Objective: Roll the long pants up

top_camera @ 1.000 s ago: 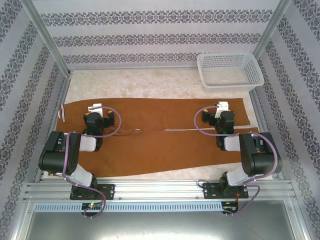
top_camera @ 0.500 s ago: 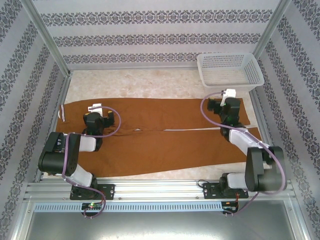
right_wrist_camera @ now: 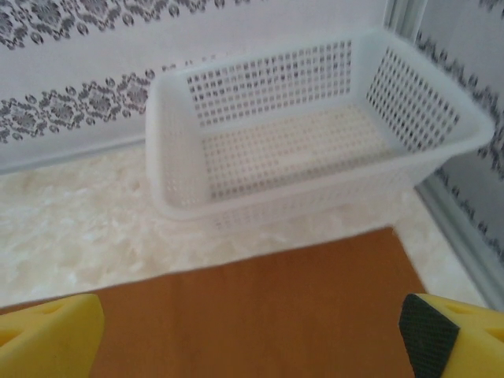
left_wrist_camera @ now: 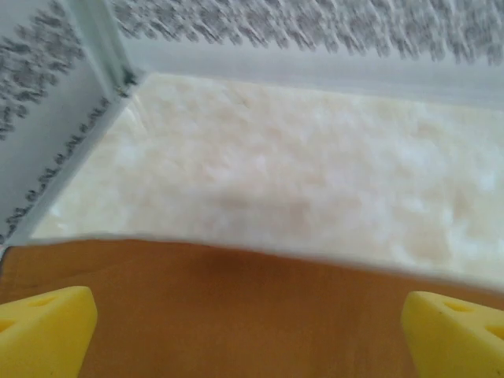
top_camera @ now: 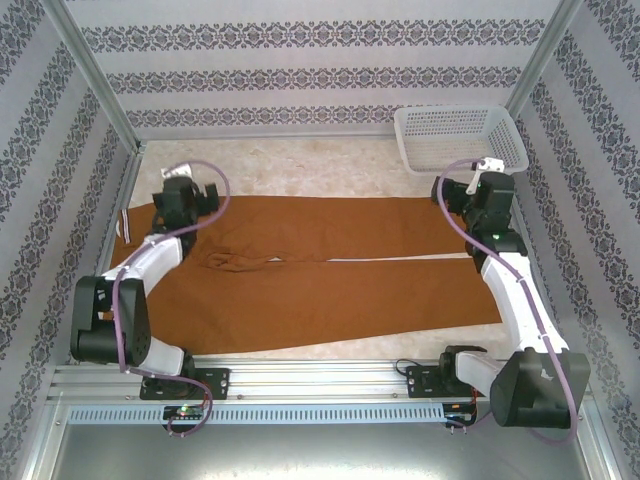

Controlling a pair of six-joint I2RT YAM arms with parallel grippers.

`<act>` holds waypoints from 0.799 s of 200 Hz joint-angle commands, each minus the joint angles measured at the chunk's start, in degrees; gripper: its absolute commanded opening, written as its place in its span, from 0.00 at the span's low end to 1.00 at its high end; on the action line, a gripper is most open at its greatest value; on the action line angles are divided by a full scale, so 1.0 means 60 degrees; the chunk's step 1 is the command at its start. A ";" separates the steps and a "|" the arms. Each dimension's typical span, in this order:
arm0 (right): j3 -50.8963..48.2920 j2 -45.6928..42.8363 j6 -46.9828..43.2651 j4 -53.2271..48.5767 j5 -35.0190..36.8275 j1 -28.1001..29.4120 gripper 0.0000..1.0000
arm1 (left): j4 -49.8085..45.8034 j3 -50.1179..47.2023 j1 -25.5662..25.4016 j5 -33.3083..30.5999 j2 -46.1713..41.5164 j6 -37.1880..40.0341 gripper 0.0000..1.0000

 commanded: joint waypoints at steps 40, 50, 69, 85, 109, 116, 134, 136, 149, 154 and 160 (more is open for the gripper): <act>0.0132 -0.0064 0.1398 -0.1421 -0.0533 -0.0686 0.98 | -0.8437 0.2205 0.1512 -0.0225 -0.2586 -0.4363 0.95; 0.0068 -0.0139 0.1377 -0.1540 -0.0541 -0.0756 0.98 | -0.9563 0.2487 0.2111 0.0279 -0.2835 -0.4790 0.87; 0.0055 -0.0189 0.1612 -0.1852 -0.0513 -0.0937 0.96 | -1.0983 0.2166 0.3214 0.0983 -0.3476 -0.5719 1.00; -0.0053 -0.0229 0.1939 -0.1950 -0.0690 -0.1077 0.96 | -1.0976 0.1041 0.3916 0.1274 -0.4281 -0.6257 1.00; -0.0195 -0.0238 0.2274 -0.1997 -0.1006 -0.1265 0.96 | -1.1021 -0.0503 0.5160 0.1393 -0.4705 -0.7323 1.00; -0.0215 -0.0236 0.2285 -0.2029 -0.1130 -0.1340 0.96 | -1.0907 -0.0884 0.5545 0.1658 -0.4690 -0.7500 1.00; -0.0198 -0.0299 0.2305 -0.2136 -0.1284 -0.1471 0.96 | -1.0619 -0.1596 0.6022 0.1853 -0.4651 -0.7795 1.00; -0.0190 -0.0302 0.2331 -0.2147 -0.1281 -0.1479 0.96 | -1.0610 -0.1624 0.6038 0.1807 -0.4655 -0.7837 1.00; -0.0203 -0.0343 0.2463 -0.2133 -0.1313 -0.1540 0.97 | -1.0767 -0.1778 0.6117 0.1269 -0.4697 -0.8092 1.00; -0.0193 -0.0358 0.2494 -0.2114 -0.1358 -0.1553 0.97 | -1.0940 -0.1762 0.6142 0.0988 -0.4730 -0.8206 1.00; -0.0183 -0.0350 0.2512 -0.2087 -0.1402 -0.1563 0.97 | -1.1148 -0.1729 0.6189 0.0731 -0.4714 -0.8268 1.00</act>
